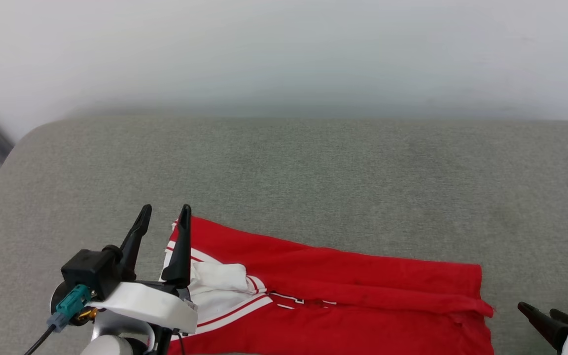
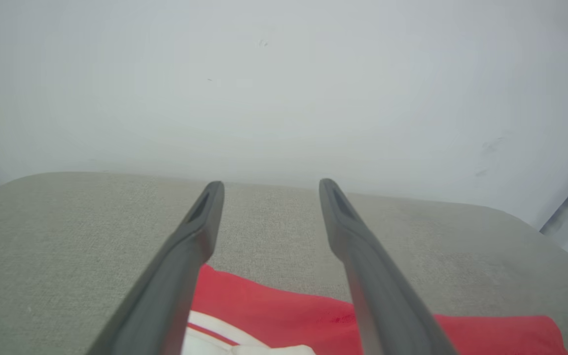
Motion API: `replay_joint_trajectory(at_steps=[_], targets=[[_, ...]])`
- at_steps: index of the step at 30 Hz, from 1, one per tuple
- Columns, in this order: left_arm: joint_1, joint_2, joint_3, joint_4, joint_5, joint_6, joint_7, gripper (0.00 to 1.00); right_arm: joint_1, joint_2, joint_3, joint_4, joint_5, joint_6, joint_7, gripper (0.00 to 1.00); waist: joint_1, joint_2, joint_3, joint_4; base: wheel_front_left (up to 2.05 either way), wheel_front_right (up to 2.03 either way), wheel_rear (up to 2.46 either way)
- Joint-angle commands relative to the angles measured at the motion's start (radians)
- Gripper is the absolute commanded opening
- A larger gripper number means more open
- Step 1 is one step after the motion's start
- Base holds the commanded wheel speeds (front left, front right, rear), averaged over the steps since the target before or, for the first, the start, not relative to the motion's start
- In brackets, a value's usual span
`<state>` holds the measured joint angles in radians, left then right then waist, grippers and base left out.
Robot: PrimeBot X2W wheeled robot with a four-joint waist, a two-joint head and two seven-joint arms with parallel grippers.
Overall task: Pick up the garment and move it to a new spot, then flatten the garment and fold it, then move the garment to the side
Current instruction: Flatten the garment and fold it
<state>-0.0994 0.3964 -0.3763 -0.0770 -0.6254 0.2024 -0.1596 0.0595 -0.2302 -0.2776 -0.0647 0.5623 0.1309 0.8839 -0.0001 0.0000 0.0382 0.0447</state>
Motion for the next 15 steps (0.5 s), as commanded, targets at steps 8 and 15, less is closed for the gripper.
replay_joint_trajectory(at_steps=[8, 15], targets=[[-0.022, -0.020, -0.010, -0.061, 0.083, 0.032, -0.072, 1.00, -0.060, 0.044, -0.031, 0.079, -0.003, 0.000, 0.020, 1.00, 0.0001, 0.0000, 0.066, 0.086, 0.00, 0.00, 0.00], [-0.054, -0.036, -0.014, -0.067, 0.114, 0.022, -0.090, 1.00, -0.091, 0.071, -0.020, 0.194, -0.010, -0.001, 0.072, 1.00, 0.0001, 0.0000, 0.115, 0.130, 0.00, 0.00, 0.00]])
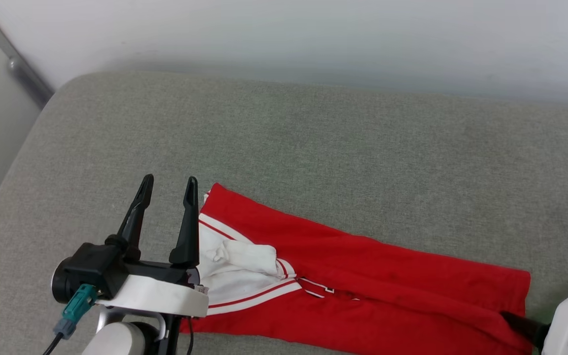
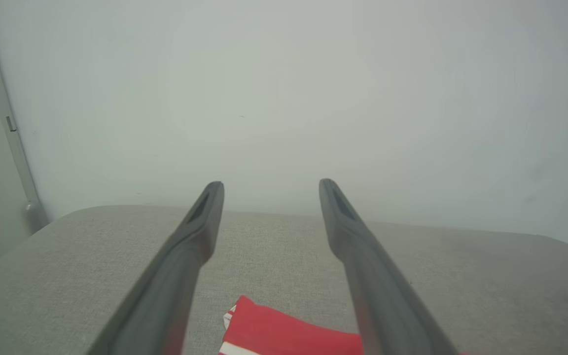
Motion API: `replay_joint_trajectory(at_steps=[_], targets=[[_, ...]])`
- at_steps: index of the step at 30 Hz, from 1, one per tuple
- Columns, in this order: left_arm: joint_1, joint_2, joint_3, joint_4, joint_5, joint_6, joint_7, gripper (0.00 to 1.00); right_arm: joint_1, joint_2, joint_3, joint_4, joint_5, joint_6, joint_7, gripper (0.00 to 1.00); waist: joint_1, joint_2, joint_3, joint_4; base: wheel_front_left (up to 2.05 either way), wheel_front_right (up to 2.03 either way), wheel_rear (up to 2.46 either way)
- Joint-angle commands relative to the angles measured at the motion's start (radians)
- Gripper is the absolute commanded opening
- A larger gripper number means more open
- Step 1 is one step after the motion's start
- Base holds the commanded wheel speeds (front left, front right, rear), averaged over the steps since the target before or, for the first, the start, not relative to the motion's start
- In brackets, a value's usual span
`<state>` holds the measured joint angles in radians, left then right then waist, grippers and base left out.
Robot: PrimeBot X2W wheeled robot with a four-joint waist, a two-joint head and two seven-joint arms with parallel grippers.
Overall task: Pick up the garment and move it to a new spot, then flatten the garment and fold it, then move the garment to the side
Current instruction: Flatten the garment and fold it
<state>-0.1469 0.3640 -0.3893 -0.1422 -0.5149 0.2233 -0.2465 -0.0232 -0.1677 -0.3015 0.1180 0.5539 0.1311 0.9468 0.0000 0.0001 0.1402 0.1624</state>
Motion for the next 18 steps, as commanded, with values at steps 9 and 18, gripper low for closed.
replay_joint_trajectory(at_steps=[9, 18], targets=[[-0.005, -0.002, 0.002, 0.004, 0.027, 0.012, -0.009, 1.00, 0.001, 0.061, 0.065, 0.096, -0.005, 0.000, 0.066, 0.00, 0.0000, -0.0001, 0.018, 0.011, 0.00, 0.00, 0.00], [0.041, 0.021, 0.013, 0.013, 0.017, 0.037, 0.017, 1.00, -0.036, 0.001, 0.104, 0.017, -0.015, -0.001, 0.026, 0.00, 0.0000, -0.0001, -0.052, -0.035, 0.00, 0.00, 0.00]])
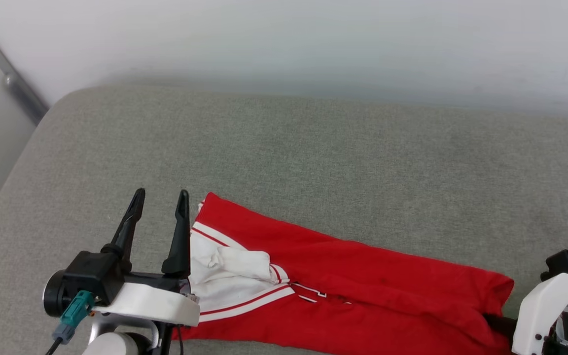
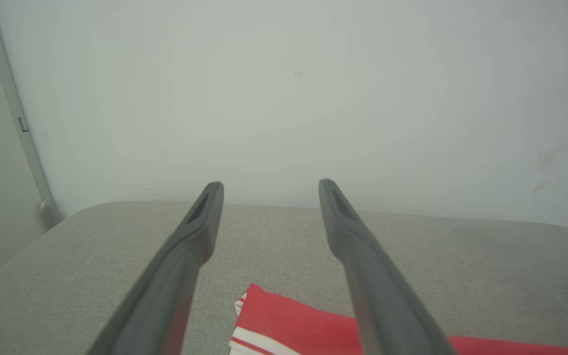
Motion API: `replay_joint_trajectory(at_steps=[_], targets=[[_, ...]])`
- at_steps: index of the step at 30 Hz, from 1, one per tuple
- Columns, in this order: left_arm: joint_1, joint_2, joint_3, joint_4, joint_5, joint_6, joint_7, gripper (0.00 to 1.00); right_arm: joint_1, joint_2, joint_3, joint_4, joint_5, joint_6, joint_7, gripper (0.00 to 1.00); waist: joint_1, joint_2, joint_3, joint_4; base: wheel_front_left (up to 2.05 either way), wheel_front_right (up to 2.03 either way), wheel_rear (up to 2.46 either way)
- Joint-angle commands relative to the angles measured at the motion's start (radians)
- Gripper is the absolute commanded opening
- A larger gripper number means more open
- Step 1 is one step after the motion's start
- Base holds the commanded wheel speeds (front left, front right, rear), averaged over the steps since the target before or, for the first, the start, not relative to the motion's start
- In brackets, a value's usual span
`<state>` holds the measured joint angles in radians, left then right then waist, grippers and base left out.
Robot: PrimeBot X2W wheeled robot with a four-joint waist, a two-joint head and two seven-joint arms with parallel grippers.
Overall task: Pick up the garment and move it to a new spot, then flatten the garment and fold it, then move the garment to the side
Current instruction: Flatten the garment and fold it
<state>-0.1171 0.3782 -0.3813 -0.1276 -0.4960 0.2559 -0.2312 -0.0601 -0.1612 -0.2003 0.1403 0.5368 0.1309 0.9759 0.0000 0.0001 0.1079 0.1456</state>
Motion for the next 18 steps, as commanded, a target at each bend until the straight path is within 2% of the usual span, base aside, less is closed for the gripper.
replay_joint_trajectory(at_steps=[1, 7, 13, 18], targets=[[0.015, 0.009, 0.008, -0.005, -0.006, 0.007, 0.004, 1.00, 0.003, -0.012, 0.007, -0.015, 0.001, 0.000, -0.004, 0.00, 0.0000, -0.0001, -0.026, -0.025, 0.00, 0.00, 0.00], [0.033, 0.028, 0.011, -0.022, -0.001, 0.019, 0.024, 1.00, -0.003, -0.039, -0.014, -0.058, -0.003, 0.000, 0.010, 0.00, 0.0000, -0.0001, -0.048, -0.082, 0.00, 0.00, 0.00], [0.041, 0.032, 0.010, -0.026, -0.001, 0.029, 0.033, 1.00, -0.015, -0.060, -0.107, -0.060, -0.012, 0.000, 0.017, 0.00, 0.0000, -0.0001, -0.054, -0.113, 0.00, 0.00, 0.00], [0.039, 0.030, 0.002, -0.027, 0.001, 0.033, 0.034, 1.00, -0.036, -0.088, -0.236, -0.057, -0.039, 0.000, 0.040, 0.00, 0.0000, -0.0001, -0.048, -0.129, 0.00, 0.00, 0.00]])
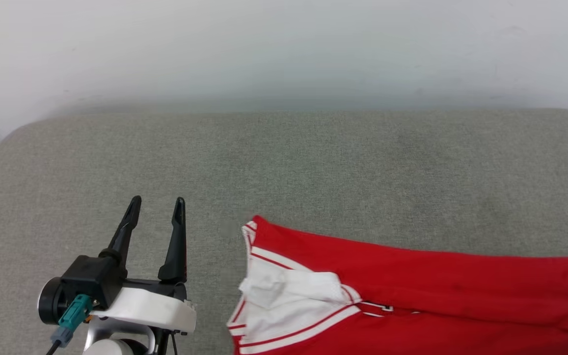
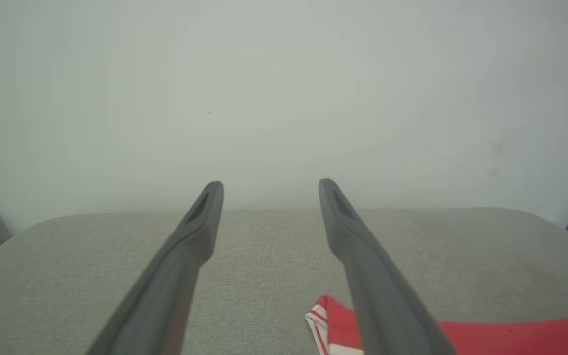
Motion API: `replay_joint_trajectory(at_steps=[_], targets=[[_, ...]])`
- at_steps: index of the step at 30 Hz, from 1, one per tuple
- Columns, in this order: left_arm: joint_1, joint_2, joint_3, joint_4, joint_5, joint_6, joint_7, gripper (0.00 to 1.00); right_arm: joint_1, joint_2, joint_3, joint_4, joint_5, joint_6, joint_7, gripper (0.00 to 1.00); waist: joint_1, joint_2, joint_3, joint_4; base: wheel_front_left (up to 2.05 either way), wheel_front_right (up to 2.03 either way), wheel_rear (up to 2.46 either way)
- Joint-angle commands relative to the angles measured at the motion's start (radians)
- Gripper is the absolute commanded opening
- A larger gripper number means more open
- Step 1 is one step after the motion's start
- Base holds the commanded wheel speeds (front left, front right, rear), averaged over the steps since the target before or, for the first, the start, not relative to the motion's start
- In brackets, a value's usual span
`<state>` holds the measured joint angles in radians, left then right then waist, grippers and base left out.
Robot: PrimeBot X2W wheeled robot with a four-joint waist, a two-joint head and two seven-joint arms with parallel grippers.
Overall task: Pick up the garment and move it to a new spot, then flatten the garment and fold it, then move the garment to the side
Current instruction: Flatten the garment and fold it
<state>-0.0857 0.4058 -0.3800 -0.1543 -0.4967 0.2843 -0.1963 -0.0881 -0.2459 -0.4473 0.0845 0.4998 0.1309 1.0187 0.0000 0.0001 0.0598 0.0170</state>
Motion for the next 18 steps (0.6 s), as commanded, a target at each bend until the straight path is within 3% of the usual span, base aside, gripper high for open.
replay_joint_trajectory(at_steps=[1, 4, 11, 15, 18], targets=[[0.006, 0.001, 0.001, 0.000, 0.002, 0.004, -0.002, 1.00, -0.017, -0.002, -0.015, -0.001, -0.006, 0.000, 0.005, 0.00, 0.0000, -0.0001, 0.002, -0.002, 0.00, 0.00, 0.00], [0.005, -0.001, 0.001, 0.002, 0.002, 0.007, -0.006, 1.00, -0.046, 0.010, -0.072, -0.002, -0.017, 0.000, 0.044, 0.00, 0.0000, -0.0001, 0.008, -0.009, 0.00, 0.00, 0.00], [-0.003, -0.007, -0.008, 0.016, -0.002, 0.000, -0.011, 1.00, -0.123, 0.168, -0.170, 0.018, 0.089, 0.000, 0.253, 0.00, 0.0000, -0.0001, 0.005, -0.003, 0.00, 0.00, 0.00], [-0.017, -0.013, -0.019, 0.027, -0.002, -0.008, -0.011, 1.00, -0.126, 0.196, -0.180, 0.057, 0.197, 0.000, 0.327, 0.00, 0.0000, -0.0001, 0.001, 0.020, 0.00, 0.00, 0.00], [-0.020, -0.017, -0.023, 0.036, -0.003, -0.008, -0.009, 1.00, -0.135, 0.198, -0.129, 0.144, 0.341, 0.000, 0.312, 0.00, 0.0000, -0.0001, -0.004, 0.041, 0.00, 0.00, 0.00]])
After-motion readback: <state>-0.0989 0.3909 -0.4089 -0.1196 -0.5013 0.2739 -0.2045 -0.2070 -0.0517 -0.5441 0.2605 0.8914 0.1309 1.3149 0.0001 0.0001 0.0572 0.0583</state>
